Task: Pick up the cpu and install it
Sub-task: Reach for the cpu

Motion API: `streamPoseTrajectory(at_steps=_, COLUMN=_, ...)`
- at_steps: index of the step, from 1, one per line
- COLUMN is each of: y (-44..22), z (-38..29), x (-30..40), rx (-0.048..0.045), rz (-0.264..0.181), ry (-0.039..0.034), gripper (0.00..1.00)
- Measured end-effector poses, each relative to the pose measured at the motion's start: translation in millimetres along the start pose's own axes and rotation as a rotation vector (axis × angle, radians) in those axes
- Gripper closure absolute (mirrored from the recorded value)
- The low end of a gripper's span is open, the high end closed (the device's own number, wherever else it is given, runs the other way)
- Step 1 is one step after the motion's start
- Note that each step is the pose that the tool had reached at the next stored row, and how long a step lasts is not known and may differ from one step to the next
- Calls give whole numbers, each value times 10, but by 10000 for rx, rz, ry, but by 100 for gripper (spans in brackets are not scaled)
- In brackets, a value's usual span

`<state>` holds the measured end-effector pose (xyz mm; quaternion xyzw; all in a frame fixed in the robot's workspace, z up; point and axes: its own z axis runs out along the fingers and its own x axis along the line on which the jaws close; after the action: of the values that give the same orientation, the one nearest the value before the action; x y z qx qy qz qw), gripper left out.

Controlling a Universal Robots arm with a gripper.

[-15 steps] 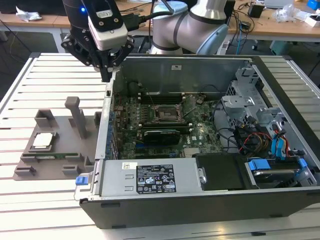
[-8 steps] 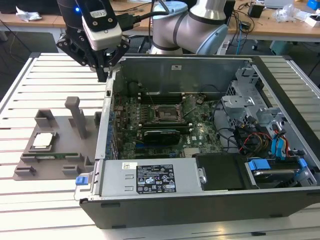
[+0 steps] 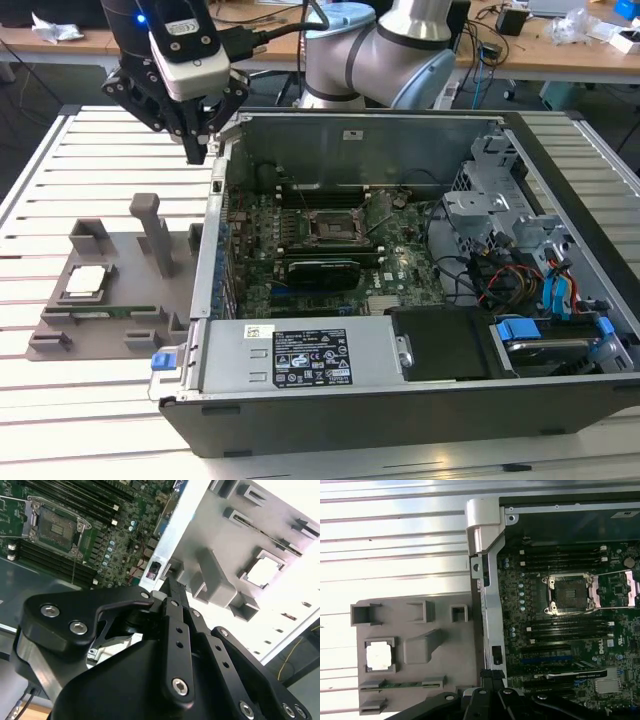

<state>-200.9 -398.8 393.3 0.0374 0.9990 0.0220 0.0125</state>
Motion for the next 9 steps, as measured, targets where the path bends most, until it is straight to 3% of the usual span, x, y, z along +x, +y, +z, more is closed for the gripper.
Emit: streamPoseTrajectory(at_steps=9, y=-8, z=-3, x=100, rx=0, rz=0, ry=0, gripper=89)
